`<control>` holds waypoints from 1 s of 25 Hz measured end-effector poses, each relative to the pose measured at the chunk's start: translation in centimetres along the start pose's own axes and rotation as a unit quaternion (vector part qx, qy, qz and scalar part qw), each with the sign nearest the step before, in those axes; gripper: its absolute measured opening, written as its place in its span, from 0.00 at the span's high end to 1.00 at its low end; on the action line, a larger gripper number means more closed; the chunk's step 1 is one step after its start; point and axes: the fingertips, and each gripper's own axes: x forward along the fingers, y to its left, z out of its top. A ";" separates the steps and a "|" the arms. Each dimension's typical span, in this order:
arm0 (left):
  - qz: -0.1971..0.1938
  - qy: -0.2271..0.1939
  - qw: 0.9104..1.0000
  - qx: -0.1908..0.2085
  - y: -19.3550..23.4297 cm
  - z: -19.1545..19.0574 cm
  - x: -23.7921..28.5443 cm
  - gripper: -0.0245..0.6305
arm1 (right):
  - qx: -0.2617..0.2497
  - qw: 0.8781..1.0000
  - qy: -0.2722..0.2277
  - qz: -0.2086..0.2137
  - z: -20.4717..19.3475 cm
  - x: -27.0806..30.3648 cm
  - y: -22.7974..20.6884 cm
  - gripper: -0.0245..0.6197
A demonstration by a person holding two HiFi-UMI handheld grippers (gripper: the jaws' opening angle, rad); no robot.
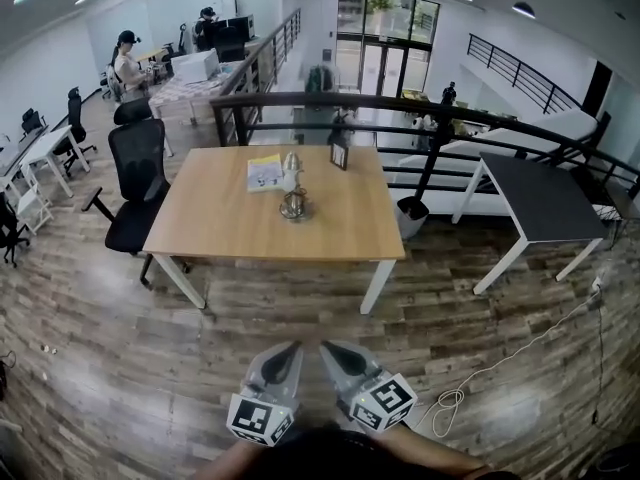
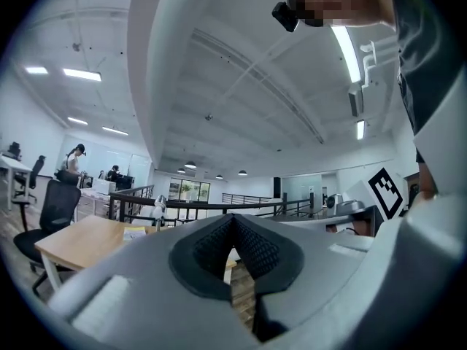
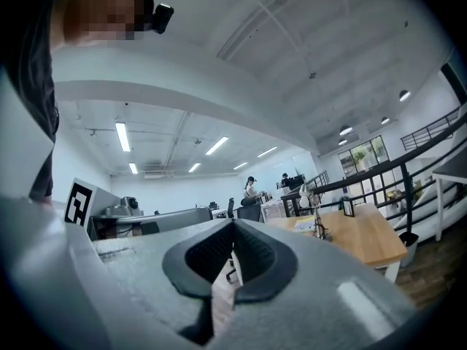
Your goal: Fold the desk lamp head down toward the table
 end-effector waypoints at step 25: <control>-0.053 -0.009 0.999 0.004 22.6 4.1 7.7 0.96 | -0.012 0.999 -0.015 -0.032 2.8 23.6 -3.1 0.96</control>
